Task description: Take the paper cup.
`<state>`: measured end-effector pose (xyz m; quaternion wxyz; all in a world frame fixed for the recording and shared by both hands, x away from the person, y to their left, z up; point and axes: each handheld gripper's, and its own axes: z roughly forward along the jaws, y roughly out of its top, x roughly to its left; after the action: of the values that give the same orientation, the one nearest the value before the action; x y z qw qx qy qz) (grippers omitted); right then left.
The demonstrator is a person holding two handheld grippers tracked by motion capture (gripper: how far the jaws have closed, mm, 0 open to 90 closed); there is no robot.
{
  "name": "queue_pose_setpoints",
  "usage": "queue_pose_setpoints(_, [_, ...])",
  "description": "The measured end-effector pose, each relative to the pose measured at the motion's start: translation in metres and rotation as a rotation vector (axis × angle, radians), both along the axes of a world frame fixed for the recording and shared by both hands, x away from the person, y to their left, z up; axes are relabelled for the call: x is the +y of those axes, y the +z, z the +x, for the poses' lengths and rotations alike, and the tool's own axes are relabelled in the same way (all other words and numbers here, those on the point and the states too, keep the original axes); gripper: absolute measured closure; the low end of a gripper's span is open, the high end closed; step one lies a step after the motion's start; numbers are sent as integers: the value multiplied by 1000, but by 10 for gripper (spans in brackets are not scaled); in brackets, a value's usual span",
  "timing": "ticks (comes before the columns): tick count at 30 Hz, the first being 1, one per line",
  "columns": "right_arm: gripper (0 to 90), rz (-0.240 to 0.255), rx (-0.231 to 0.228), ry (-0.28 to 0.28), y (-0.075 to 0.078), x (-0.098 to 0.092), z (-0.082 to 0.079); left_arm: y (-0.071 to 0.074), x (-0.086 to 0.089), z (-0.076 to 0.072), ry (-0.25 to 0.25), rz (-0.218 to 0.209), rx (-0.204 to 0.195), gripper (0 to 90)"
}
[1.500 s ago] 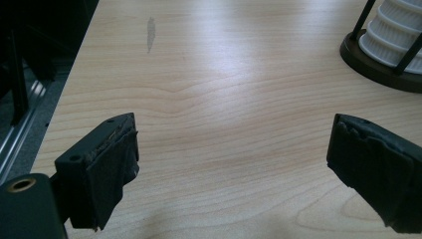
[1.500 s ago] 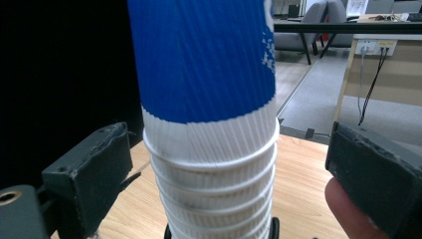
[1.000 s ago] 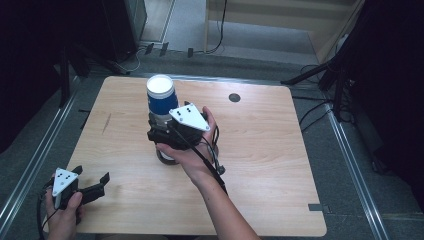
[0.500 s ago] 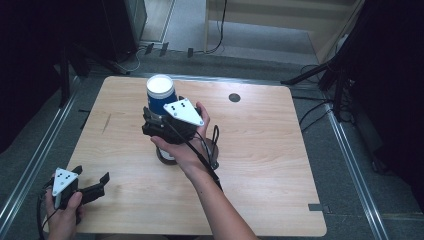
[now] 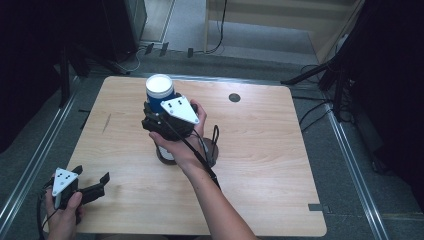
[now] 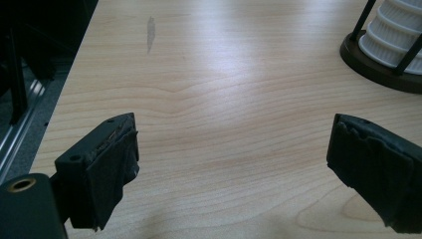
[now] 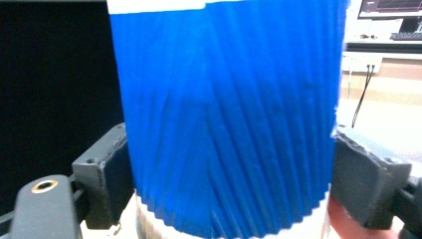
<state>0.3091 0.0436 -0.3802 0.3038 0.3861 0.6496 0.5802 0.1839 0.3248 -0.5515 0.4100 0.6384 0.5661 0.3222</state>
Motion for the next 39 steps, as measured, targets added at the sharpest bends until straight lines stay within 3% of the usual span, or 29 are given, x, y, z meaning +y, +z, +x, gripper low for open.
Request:
queue_pose_setpoints(13, [180,-7,-8,10,3,0,0,0,0,0,0,0,-1,70])
queue_pose_setpoints(39, [187,14,-73,22,44,3,0,0,0,1,-3,-7,0,78])
